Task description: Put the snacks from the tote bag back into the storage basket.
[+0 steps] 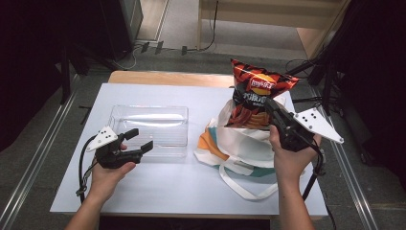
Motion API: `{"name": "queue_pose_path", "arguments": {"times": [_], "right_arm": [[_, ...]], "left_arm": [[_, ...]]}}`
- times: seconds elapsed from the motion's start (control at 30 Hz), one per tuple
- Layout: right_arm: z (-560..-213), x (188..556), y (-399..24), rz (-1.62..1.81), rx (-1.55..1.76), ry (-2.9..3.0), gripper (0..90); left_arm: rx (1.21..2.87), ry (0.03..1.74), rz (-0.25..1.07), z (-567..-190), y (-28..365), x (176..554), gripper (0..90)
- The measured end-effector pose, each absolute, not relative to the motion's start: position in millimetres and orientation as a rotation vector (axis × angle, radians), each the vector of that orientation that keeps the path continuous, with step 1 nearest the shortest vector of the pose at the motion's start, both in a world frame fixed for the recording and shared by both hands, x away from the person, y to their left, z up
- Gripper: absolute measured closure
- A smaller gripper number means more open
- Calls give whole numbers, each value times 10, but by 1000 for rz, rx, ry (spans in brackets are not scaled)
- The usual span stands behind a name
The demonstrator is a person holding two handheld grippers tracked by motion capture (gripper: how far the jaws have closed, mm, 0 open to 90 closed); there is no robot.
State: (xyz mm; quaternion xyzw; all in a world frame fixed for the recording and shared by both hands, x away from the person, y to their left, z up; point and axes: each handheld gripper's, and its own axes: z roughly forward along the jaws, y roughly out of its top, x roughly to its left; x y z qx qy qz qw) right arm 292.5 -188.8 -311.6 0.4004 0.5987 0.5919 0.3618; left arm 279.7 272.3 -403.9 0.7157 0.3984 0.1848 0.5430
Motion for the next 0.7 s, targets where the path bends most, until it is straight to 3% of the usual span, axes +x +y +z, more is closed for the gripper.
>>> {"name": "queue_pose_path", "arguments": {"times": [0.3, 0.7], "right_arm": [[-3015, 2935, -1799, 1531, 1006, 1542, 900], [-2937, 2978, -1680, 1553, 987, 1560, 900]], "left_arm": [[1681, 934, 433, -4023, 2891, 2804, 141], [1650, 894, 473, -3924, 3064, 2728, 124]]}}
